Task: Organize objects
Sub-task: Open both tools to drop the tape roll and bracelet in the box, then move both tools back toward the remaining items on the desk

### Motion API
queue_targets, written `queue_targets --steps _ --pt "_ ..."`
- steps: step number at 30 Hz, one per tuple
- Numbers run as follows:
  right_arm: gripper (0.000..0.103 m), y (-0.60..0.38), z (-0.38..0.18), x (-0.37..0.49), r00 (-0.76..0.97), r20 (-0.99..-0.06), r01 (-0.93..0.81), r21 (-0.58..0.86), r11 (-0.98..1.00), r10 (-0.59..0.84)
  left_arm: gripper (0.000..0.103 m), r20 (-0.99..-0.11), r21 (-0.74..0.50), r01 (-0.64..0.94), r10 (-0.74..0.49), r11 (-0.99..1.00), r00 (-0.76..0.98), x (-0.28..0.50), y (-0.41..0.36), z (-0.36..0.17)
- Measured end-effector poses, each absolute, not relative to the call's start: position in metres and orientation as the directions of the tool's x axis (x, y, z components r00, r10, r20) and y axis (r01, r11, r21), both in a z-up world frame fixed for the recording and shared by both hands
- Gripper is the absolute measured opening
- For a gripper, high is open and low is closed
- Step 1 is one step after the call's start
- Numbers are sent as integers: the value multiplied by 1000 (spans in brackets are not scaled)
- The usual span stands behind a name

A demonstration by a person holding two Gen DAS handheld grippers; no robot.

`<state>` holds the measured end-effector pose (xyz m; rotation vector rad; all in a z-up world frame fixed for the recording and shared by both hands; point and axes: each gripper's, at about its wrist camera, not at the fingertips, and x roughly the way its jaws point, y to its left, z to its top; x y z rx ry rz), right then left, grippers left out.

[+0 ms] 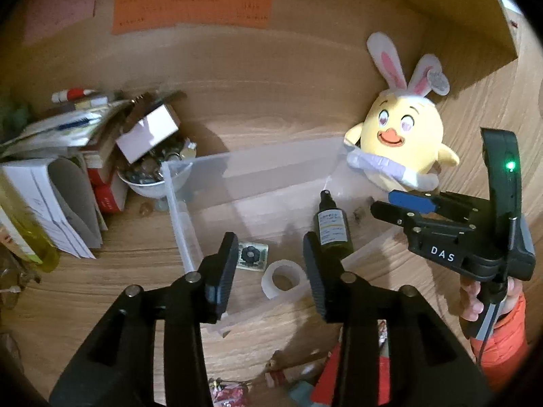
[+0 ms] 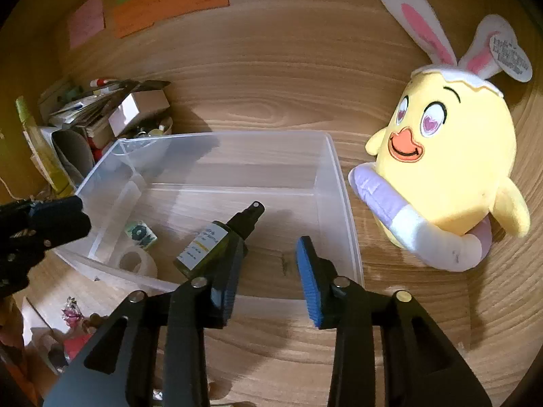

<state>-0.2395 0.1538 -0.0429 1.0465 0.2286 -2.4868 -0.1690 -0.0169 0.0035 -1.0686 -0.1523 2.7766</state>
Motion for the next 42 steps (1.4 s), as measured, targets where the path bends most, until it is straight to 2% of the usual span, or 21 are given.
queue_targets --steps 1,2,3,4,6,9,13,15,25,42 --pt "32 154 -41 -237 -626 -709 450 9 -893 -323 46 -652 -153 -113 186 -982 -735 -166 -18 6" --pt "33 154 -39 -234 -631 -705 452 5 -892 -323 56 -649 -153 -110 184 -982 -738 -163 -19 8" --pt "37 155 -36 -231 -635 -700 454 2 -891 -326 61 -643 -154 -107 181 -982 -744 -160 -20 11" --pt "40 155 -33 -228 -640 -694 457 0 -890 -329 62 -632 -151 -106 178 -983 -754 -155 -21 14" --pt "56 156 -27 -220 -652 -681 460 -8 -888 -332 68 -624 -136 -105 168 -985 -763 -150 -22 18" --pt "73 157 -18 -206 -675 -659 463 -26 -886 -333 80 -608 -111 -97 145 -989 -781 -138 -23 24" --pt "81 154 -9 -186 -689 -637 485 -52 -873 -345 87 -595 -82 -89 120 -993 -795 -120 -24 28" --pt "82 152 -7 -179 -687 -632 498 -51 -866 -358 96 -597 -72 -81 108 -994 -795 -113 -25 28" --pt "82 147 -14 -141 -650 -640 541 -10 -841 -411 97 -620 -34 -36 50 -999 -783 -76 -42 16" --pt "82 153 -54 -106 -553 -719 545 71 -835 -422 97 -744 -53 32 18 -998 -668 -40 -70 -41"
